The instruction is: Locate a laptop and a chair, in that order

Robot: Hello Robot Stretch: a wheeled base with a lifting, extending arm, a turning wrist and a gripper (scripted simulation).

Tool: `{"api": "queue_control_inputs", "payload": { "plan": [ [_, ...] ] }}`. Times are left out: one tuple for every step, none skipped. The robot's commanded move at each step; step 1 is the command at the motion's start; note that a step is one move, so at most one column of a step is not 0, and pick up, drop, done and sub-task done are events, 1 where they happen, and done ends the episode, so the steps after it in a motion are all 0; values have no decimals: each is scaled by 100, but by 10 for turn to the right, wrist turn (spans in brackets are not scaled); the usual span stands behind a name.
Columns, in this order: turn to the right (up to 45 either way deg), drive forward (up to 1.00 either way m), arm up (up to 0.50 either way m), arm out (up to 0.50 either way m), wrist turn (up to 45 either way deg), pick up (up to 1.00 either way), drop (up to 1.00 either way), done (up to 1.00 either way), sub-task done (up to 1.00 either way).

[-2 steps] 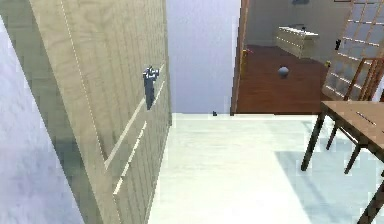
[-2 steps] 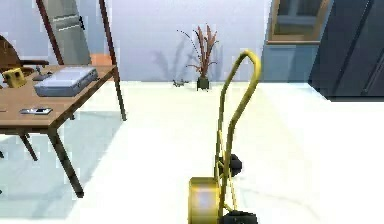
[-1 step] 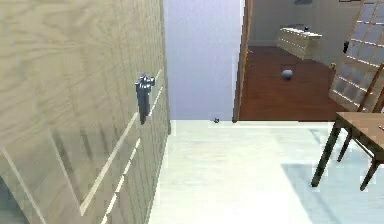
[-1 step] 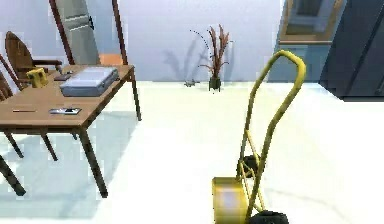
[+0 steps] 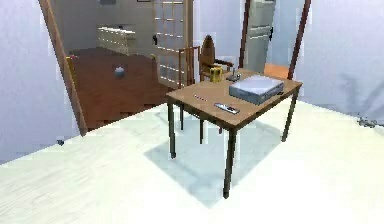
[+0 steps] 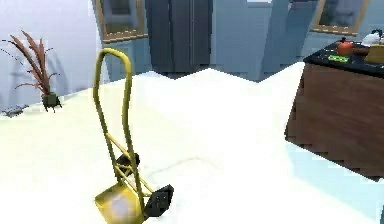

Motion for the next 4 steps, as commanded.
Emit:
{"api": "queue_control_inputs", "payload": {
  "plan": [
    [450, 0, 0, 0, 0, 0, 0, 0, 0],
    [0, 10, 0, 0, 0, 0, 0, 0, 0],
    [-450, 0, 0, 0, 0, 0, 0, 0, 0],
    [-300, 0, 0, 0, 0, 0, 0, 0, 0]
  ]
}}
